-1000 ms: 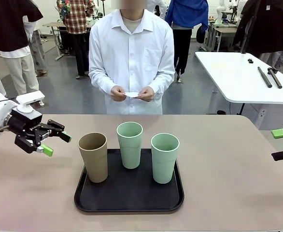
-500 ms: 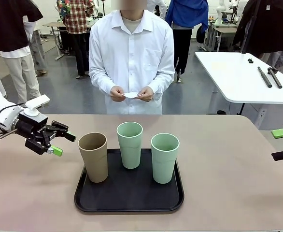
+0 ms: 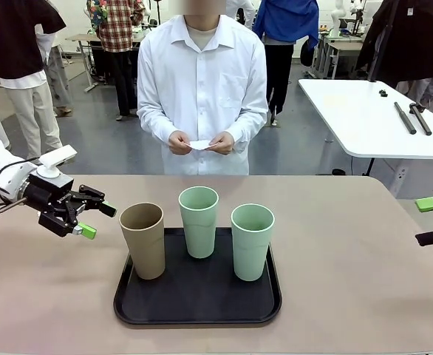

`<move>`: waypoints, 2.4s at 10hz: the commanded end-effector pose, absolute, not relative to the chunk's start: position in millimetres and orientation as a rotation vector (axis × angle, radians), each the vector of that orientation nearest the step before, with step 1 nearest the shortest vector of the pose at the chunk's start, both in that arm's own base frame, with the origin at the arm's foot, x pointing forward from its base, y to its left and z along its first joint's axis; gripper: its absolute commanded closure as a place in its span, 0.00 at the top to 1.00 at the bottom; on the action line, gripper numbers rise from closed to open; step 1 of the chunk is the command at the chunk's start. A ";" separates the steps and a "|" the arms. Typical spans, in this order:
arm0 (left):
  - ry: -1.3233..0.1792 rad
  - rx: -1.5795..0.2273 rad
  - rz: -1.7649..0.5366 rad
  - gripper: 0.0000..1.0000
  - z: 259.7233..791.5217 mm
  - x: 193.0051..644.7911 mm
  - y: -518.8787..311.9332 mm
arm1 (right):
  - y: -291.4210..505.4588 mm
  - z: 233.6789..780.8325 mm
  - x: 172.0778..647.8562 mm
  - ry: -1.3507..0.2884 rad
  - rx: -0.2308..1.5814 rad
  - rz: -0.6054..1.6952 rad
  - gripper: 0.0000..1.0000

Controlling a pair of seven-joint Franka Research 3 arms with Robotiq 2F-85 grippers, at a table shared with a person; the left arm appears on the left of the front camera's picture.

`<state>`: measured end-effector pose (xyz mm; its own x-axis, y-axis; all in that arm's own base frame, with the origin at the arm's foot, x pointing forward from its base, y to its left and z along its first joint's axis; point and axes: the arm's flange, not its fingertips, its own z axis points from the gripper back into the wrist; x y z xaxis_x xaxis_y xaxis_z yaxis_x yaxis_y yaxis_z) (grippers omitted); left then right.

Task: Place coasters on the table and set cups on them.
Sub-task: Pick up one Reusable plastic cup and place it on a coaster set by the human.

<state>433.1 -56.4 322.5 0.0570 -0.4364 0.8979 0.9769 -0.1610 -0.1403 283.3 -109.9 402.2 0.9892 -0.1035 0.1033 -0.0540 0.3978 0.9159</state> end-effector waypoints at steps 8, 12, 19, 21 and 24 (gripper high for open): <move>-0.951 -1.193 -1.370 1.00 275.1 426.0 -58.1 | -110.3 402.3 284.2 -0.156 1.177 -0.030 1.00; -0.915 -1.238 -1.323 1.00 260.4 431.7 -71.3 | -110.3 402.3 284.2 -0.156 1.177 -0.030 1.00; -0.955 -1.245 -1.376 1.00 250.0 437.7 -104.8 | -110.3 402.3 284.2 -0.156 1.177 -0.030 1.00; -0.939 -1.253 -1.385 1.00 245.5 439.8 -116.9 | -110.3 402.3 284.2 -0.156 1.177 -0.030 1.00; -0.894 -1.271 -1.394 1.00 238.2 437.3 -127.0 | -110.3 402.3 284.2 -0.156 1.177 -0.030 1.00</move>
<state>434.7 -121.1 241.9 0.0905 -0.1906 0.9775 0.9651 -0.2254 -0.1333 283.3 -109.9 402.2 0.9893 -0.1035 0.1033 -0.0540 0.3979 0.9159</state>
